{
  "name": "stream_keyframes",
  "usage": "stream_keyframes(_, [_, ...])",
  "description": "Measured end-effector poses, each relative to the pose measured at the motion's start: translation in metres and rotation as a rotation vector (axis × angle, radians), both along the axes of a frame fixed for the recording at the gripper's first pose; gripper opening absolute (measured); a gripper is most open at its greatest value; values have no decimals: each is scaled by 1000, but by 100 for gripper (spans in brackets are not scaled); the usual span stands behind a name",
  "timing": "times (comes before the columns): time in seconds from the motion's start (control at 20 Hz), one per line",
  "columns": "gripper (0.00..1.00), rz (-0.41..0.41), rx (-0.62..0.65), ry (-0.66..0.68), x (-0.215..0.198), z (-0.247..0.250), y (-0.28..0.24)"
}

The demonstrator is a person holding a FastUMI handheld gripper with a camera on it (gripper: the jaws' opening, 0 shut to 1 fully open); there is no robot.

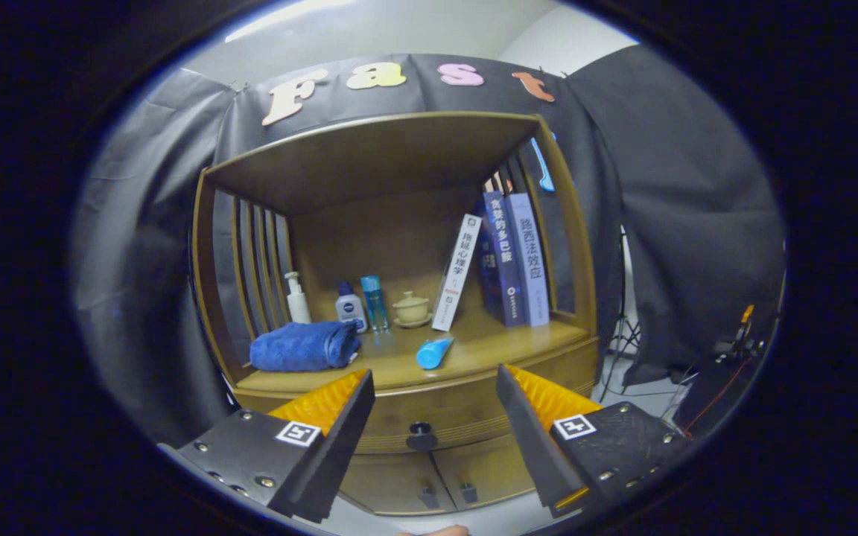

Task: Pull open the drawer, take out the items inside it, and place them on the countertop above the cabinet.

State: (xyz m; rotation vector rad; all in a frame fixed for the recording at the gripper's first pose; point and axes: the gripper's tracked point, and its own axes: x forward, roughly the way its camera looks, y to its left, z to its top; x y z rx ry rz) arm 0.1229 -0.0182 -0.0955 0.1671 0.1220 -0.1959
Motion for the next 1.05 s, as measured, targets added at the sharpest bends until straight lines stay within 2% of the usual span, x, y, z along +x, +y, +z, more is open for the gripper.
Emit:
stream_keyframes(0.4, [98, 13, -113, 31, -53, 48, -2])
stream_keyframes(0.7, [99, 51, -157, 37, -75, 52, 6])
stream_keyframes(1.05, [99, 48, -155, 59, -84, 43, 4])
